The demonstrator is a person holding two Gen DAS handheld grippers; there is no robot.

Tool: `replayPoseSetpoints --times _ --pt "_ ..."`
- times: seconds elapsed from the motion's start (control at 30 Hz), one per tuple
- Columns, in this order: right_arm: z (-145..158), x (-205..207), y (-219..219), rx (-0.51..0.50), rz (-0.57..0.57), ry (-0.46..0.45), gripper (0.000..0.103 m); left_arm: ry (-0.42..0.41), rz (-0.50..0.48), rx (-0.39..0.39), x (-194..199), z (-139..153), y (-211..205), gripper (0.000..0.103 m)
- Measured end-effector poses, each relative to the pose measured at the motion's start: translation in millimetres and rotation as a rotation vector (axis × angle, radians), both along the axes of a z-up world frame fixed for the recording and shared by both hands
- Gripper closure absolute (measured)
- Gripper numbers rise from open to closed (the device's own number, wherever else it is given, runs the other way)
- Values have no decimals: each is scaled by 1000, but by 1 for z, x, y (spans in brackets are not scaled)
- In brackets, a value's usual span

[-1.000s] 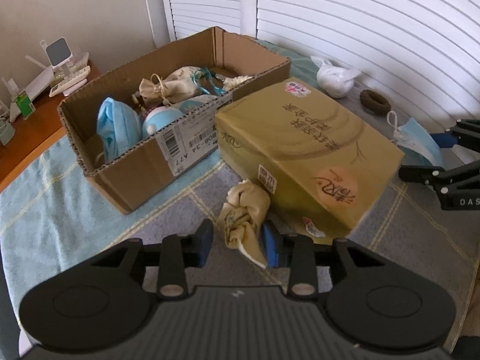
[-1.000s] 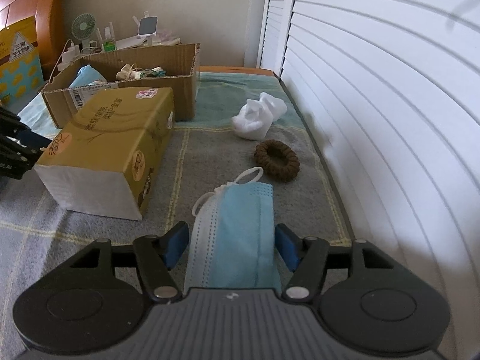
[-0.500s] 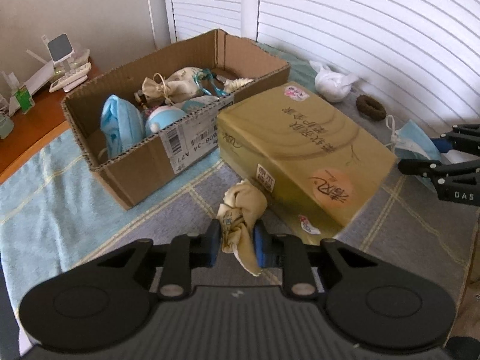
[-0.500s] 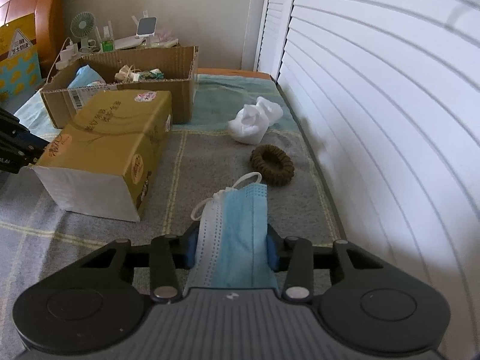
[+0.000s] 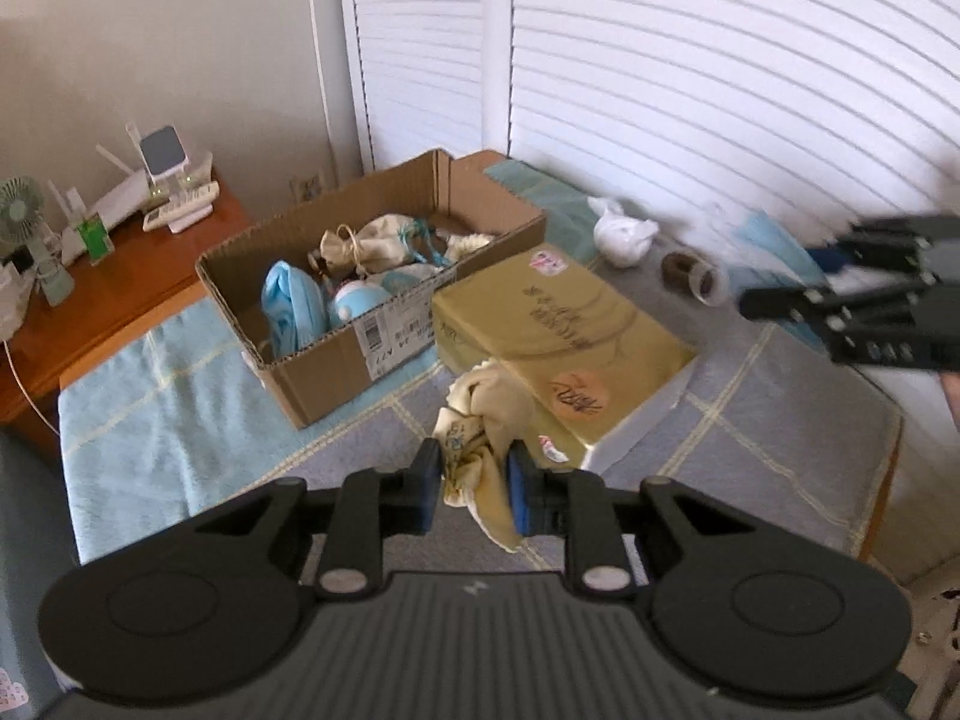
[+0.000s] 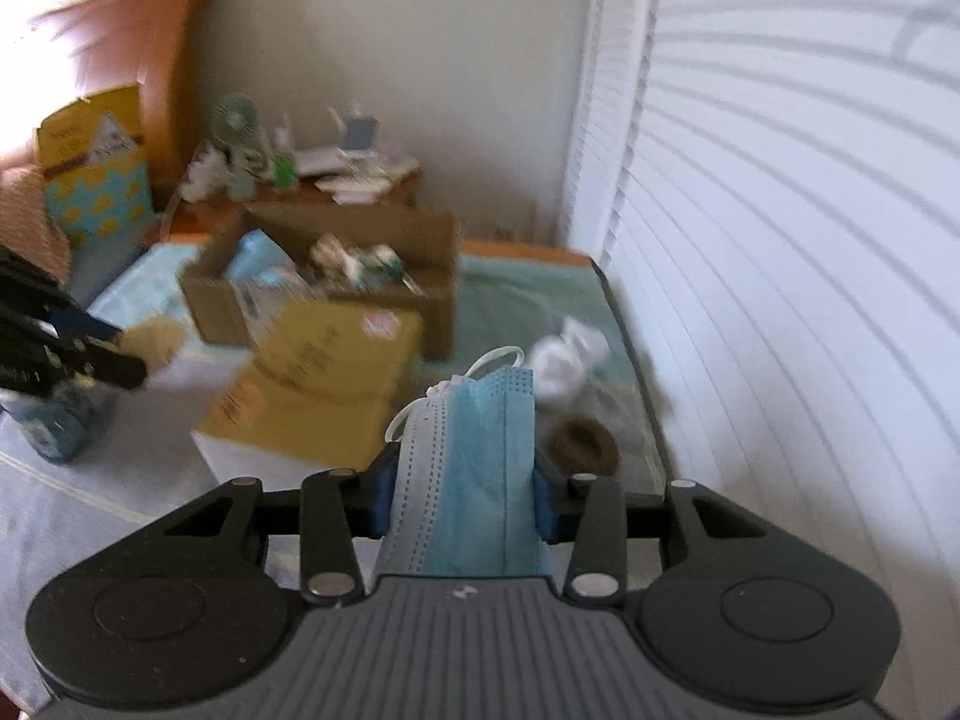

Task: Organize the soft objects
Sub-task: 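Carry the blue surgical mask into the box and open the right tool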

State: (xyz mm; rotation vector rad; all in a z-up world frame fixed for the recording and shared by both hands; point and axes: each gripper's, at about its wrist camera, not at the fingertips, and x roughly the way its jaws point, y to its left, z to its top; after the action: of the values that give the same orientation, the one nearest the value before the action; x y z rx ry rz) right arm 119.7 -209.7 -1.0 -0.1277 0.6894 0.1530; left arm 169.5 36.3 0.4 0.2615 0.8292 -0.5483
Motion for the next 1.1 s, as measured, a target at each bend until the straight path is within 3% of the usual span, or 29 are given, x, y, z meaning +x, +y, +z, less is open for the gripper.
replayPoseSetpoints --times 0.17,0.43,0.7,0.83,1.1 --pt "24 21 17 -4 53 -47 56 -16 -19 -14 -14 5 2 82" --pt "49 91 49 -17 120 -68 56 -36 -37 -41 -25 5 7 82" --pt "42 168 75 -49 119 -45 55 -26 -37 -53 -18 0 11 82" --pt "27 196 79 -35 96 -15 19 -20 -30 -52 -11 -2 11 82" --pt "14 168 62 -20 60 3 0 -21 -10 -38 -1 1 10 81"
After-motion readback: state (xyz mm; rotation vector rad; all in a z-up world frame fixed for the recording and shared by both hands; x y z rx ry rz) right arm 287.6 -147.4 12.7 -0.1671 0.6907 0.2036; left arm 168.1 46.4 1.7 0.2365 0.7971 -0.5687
